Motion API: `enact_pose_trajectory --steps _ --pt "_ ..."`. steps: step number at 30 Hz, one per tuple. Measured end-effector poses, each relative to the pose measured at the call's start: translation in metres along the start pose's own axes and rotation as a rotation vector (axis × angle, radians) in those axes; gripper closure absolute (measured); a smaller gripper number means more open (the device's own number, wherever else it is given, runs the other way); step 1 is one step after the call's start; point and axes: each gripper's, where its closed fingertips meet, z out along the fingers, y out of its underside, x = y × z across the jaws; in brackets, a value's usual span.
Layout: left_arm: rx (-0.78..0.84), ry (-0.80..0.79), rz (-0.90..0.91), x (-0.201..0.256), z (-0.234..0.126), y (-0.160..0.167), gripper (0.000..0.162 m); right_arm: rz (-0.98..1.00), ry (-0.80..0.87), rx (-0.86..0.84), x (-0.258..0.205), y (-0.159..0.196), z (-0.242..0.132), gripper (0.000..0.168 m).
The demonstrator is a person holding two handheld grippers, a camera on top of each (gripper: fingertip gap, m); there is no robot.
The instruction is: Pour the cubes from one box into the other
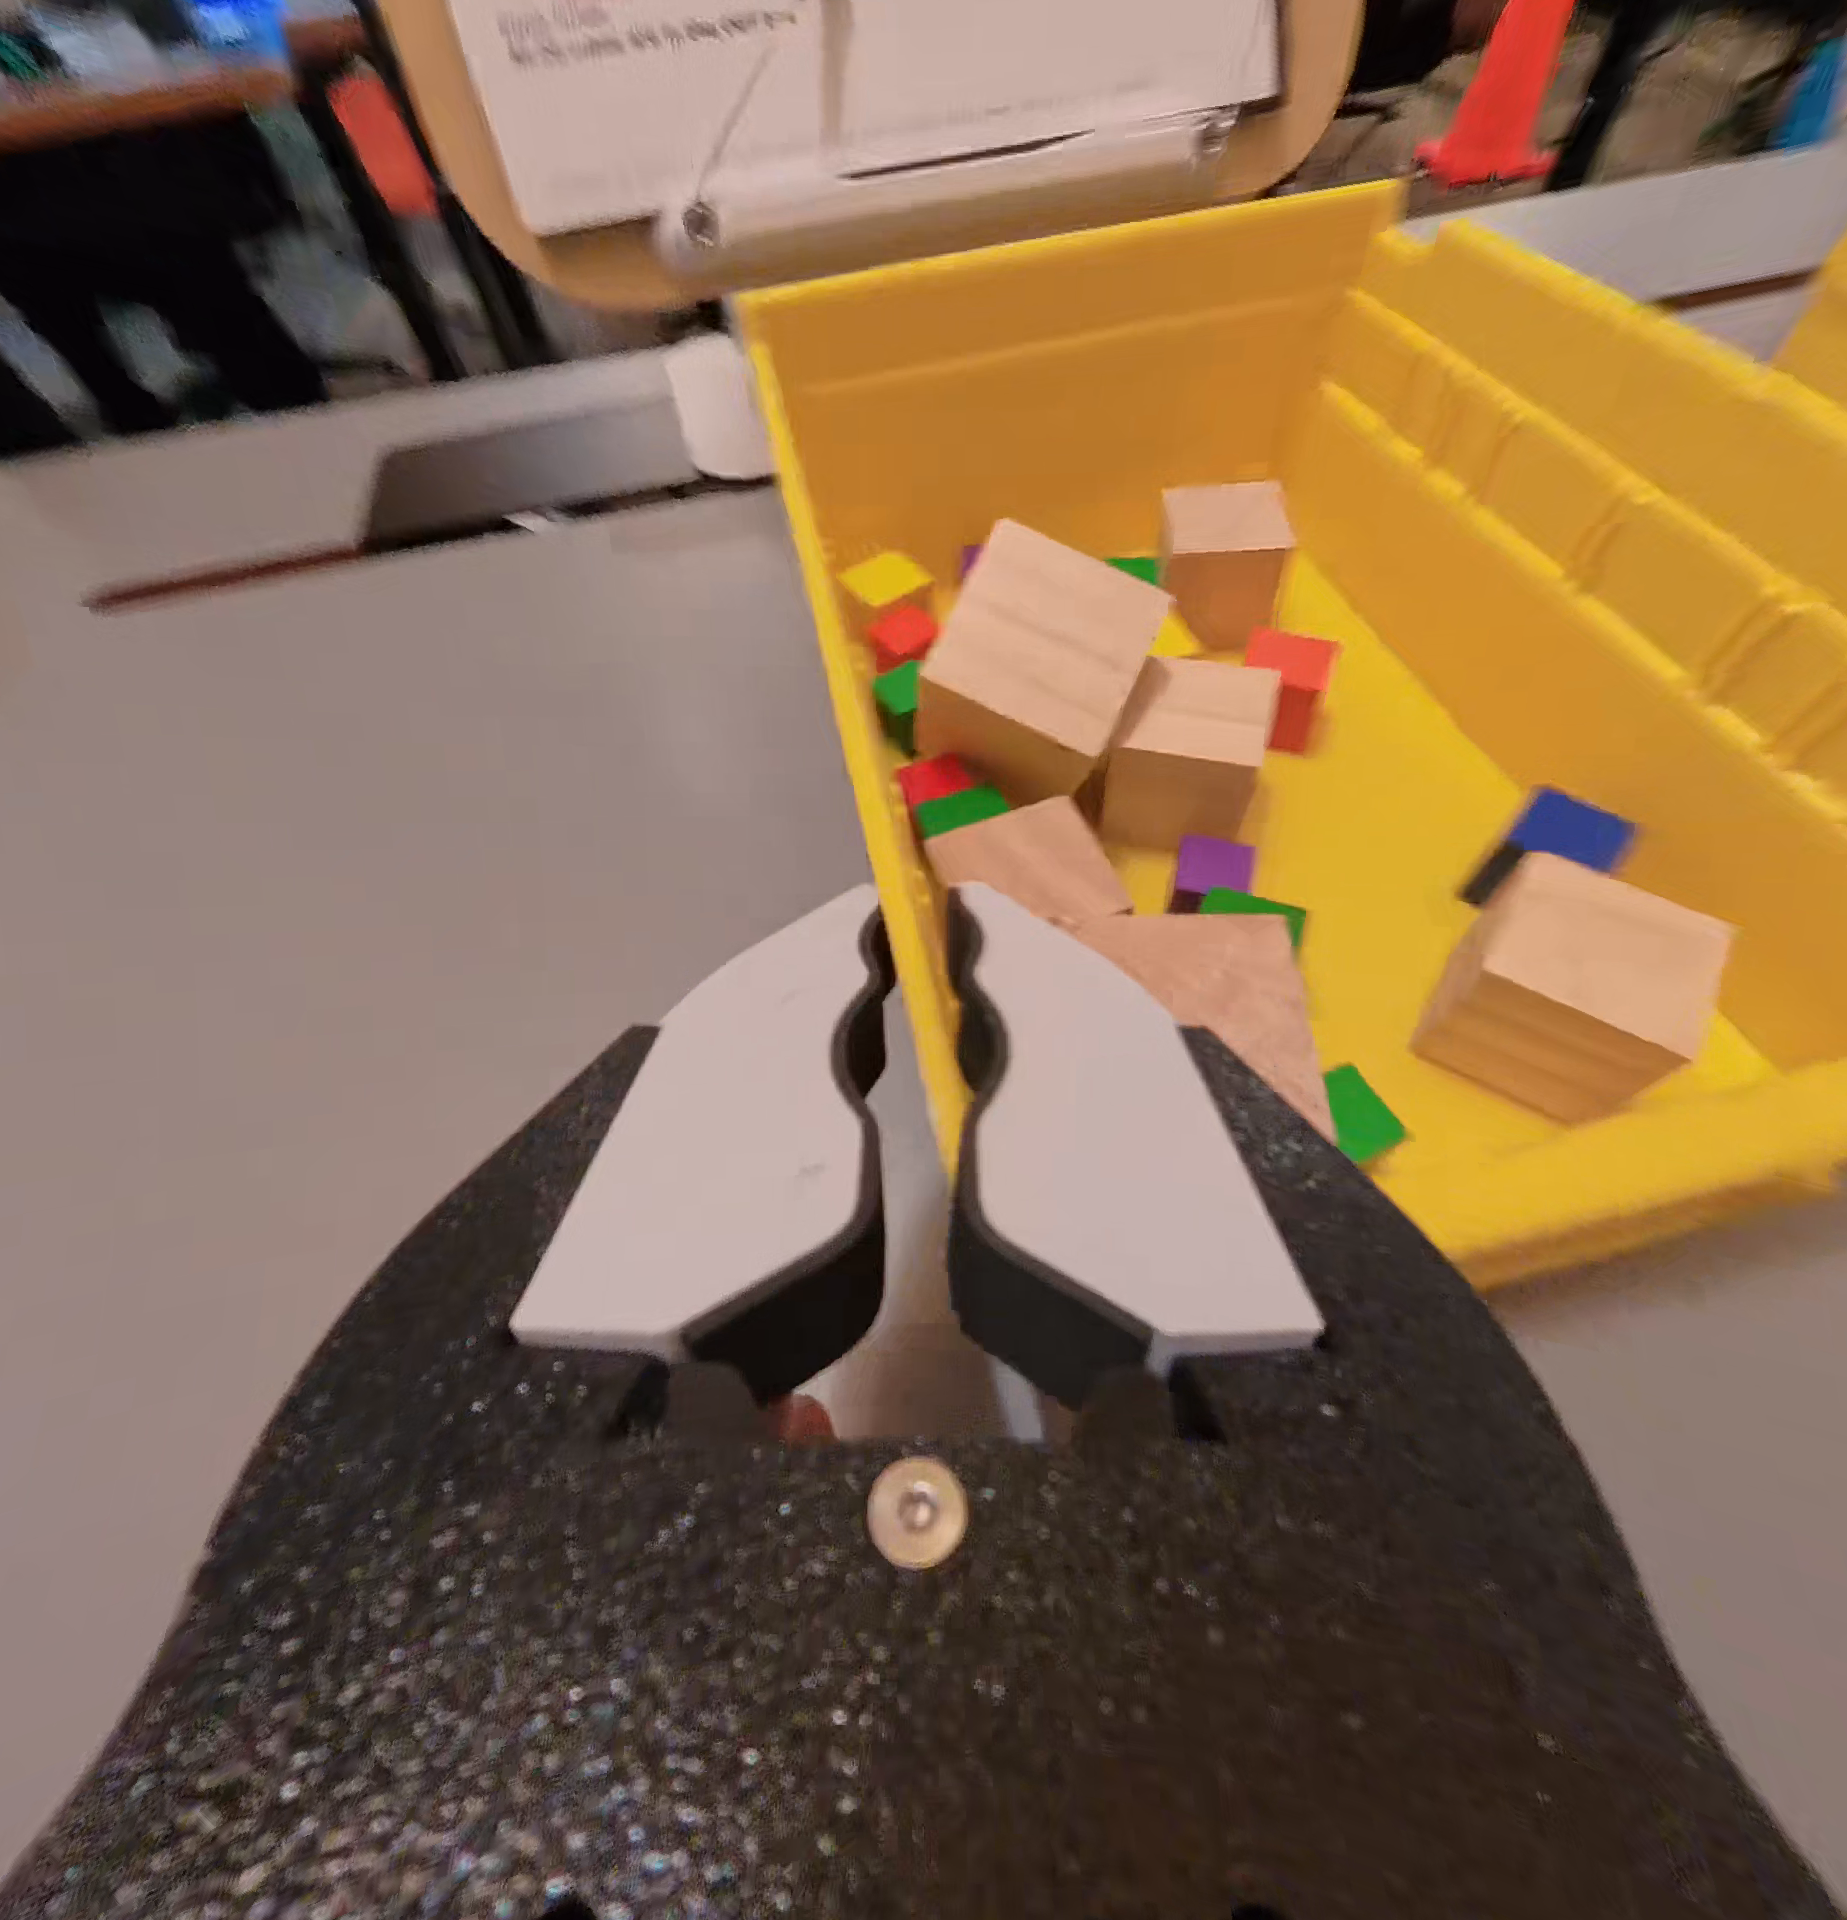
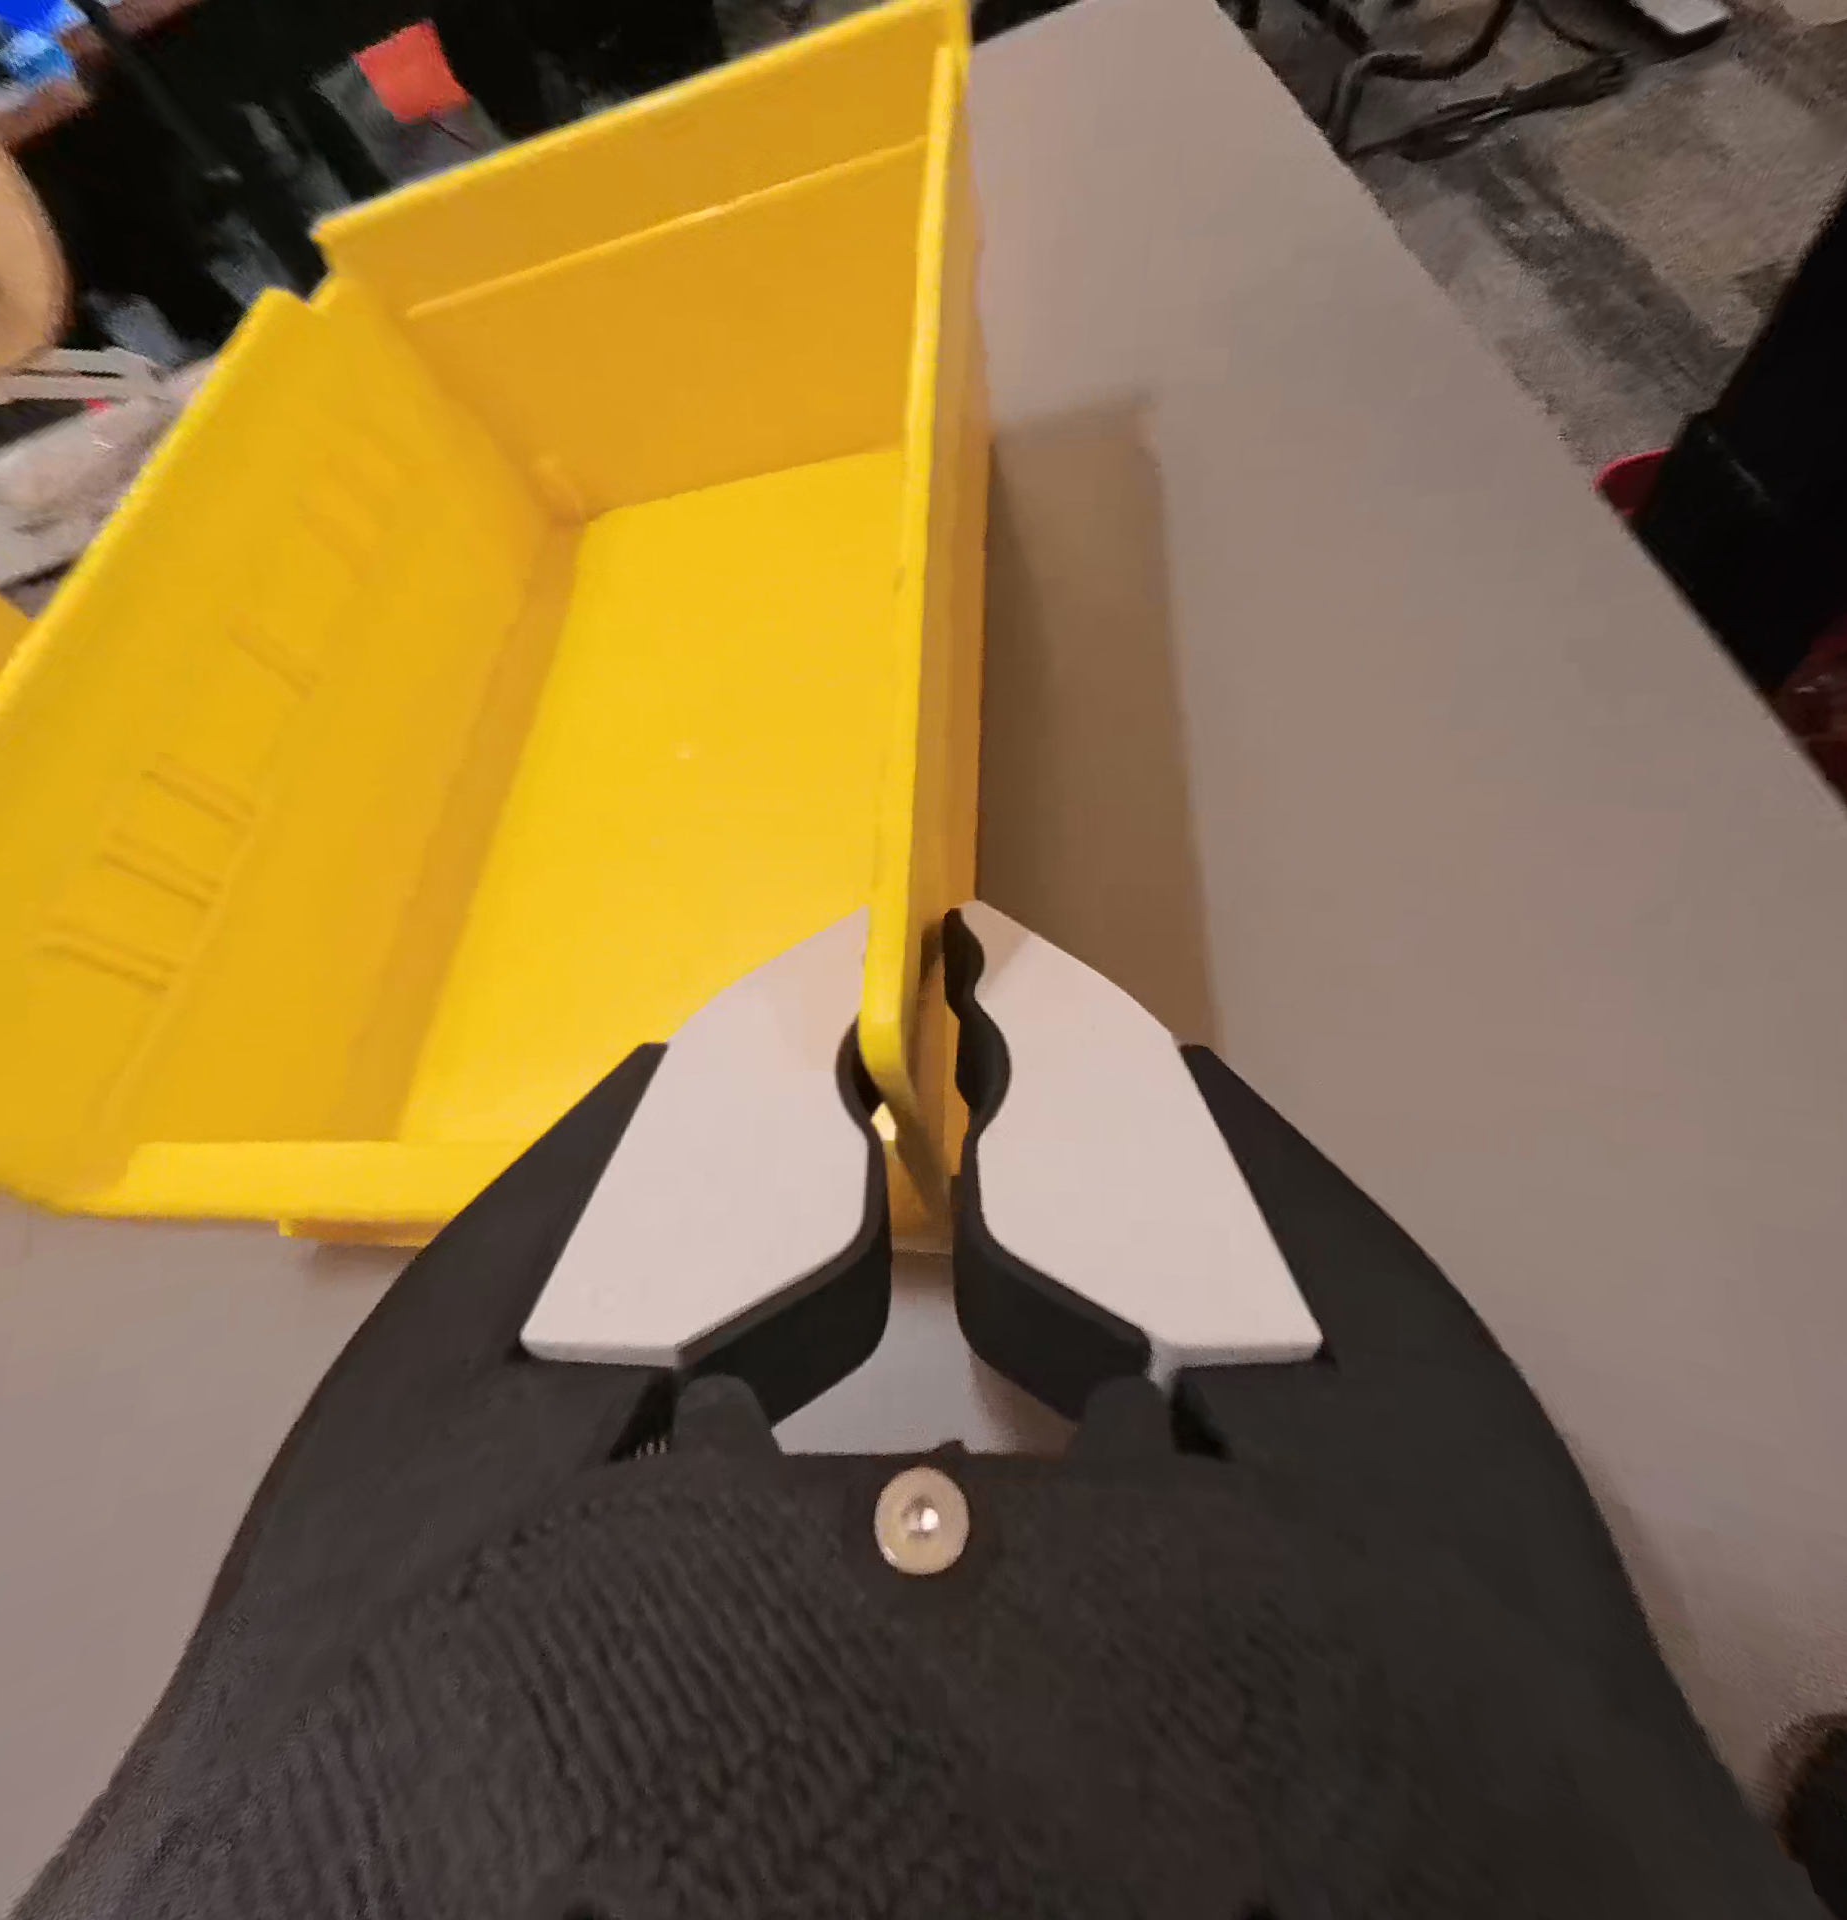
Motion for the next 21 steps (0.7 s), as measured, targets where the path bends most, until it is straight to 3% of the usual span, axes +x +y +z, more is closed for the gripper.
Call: enact_pose_trajectory --steps 2,5,8,12,21 --pt "-0.011 -0.074 0.074 -0.015 0.003 0.0 0.158 -0.028 0.034 -0.023 0.007 -0.003 0.002 0.163" --pt "-0.014 -0.015 -0.098 -0.032 0.005 0.002 0.16 -0.054 0.065 -0.046 0.015 -0.007 0.006 0.164" --pt "-0.016 -0.103 -0.03 -0.069 0.0 0.006 0.154 -0.044 0.093 -0.042 0.025 -0.012 0.009 0.164" --pt "-0.008 -0.093 -0.13 -0.115 -0.007 0.014 0.157 -0.025 0.134 -0.023 0.038 -0.02 0.015 0.164" --pt "-0.033 -0.228 -0.121 -0.237 -0.013 0.027 0.157 -0.161 0.108 -0.066 0.046 -0.039 0.044 0.165"
